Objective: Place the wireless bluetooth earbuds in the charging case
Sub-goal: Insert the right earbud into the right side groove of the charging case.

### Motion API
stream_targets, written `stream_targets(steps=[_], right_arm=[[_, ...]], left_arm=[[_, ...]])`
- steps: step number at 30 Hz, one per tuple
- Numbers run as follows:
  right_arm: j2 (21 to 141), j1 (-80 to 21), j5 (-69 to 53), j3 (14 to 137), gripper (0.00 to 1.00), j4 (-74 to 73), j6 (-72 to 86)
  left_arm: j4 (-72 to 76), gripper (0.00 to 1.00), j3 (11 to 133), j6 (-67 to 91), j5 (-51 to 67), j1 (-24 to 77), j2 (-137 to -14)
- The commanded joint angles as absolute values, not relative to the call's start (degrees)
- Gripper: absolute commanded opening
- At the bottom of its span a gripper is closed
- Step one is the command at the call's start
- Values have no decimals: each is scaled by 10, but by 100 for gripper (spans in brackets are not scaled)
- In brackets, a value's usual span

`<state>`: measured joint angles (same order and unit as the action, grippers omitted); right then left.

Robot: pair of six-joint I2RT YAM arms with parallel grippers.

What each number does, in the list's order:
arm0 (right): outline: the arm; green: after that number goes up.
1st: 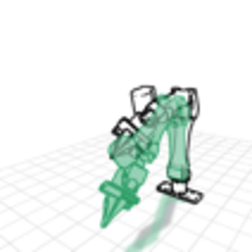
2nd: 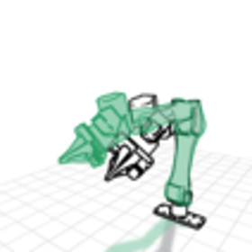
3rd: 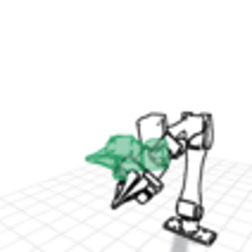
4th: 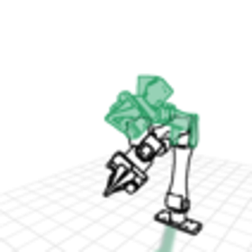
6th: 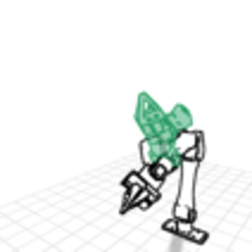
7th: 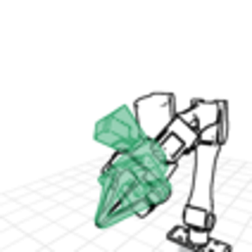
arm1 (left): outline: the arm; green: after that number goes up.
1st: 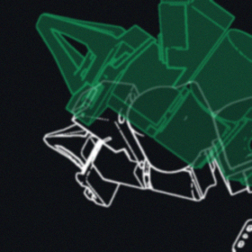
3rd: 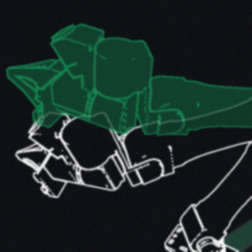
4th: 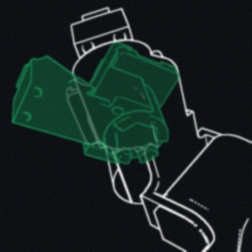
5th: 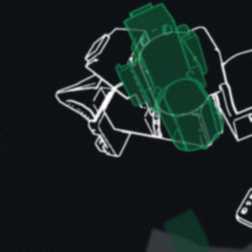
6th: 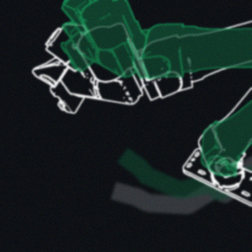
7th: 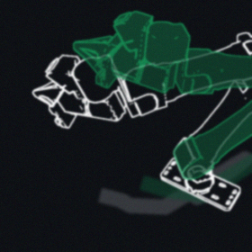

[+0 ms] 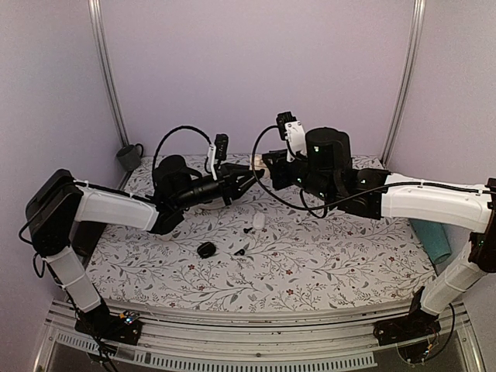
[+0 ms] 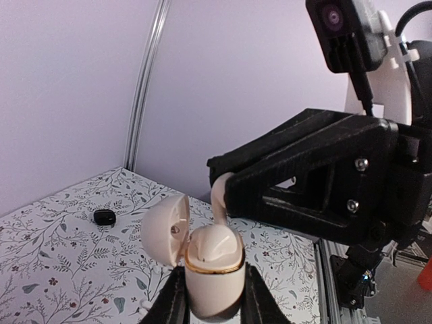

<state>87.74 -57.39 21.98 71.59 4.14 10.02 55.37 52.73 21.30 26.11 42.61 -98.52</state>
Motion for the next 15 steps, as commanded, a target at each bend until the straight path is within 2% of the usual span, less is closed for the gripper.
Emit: stream_targets(steps=[1,15], right_arm=[[874,-578,233,703,14,32,88],[866,-578,252,697,14,43,69]], left_arm=[[585,0,538,223,245,422,-962],[586,0,542,242,245,418,-961]])
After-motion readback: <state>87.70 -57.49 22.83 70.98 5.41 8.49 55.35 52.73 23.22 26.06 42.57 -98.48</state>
